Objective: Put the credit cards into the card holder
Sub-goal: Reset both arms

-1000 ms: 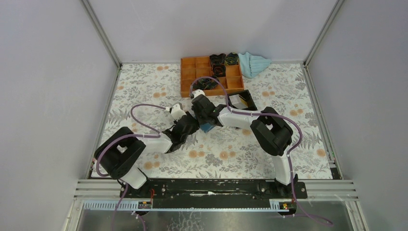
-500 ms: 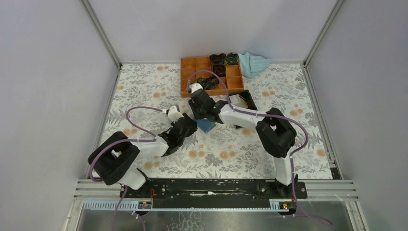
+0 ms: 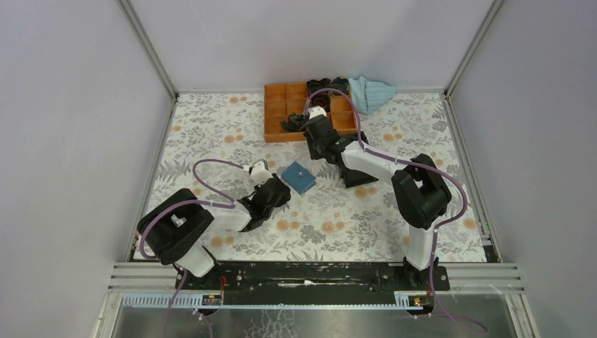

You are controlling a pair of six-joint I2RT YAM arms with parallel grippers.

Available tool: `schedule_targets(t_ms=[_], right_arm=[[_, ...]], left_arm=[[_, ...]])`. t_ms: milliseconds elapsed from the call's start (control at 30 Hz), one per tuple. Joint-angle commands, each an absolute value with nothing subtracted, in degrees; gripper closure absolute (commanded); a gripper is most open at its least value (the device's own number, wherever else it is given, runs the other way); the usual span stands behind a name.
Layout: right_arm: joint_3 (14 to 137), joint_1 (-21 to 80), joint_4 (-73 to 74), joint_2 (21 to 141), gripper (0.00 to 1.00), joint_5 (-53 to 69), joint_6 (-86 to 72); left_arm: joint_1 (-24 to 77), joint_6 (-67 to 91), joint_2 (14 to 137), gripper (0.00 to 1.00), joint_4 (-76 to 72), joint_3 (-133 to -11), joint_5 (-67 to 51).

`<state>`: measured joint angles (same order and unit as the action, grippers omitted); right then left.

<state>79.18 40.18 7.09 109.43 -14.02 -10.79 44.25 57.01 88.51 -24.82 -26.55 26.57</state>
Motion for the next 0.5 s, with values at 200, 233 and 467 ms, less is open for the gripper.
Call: schedule_targets(t_ms=[200, 233, 467], right_arm=[[76.72, 39.2, 7.77, 111.24, 0.98, -8.96, -14.17], [76.1, 39.2, 7.55, 111.49, 0.98, -8.25, -14.45], [73.36, 39.35, 7.92, 112.05, 0.99, -5.34, -16.1]], left_arm=[[45.28, 57.21, 90.99, 0.69, -24.63, -28.05, 28.22], [45.21, 56.96, 91.43, 0.69, -24.13, -28.54, 28.28], [45.23, 56.63, 94.31, 0.69, -22.29, -31.04, 28.54]])
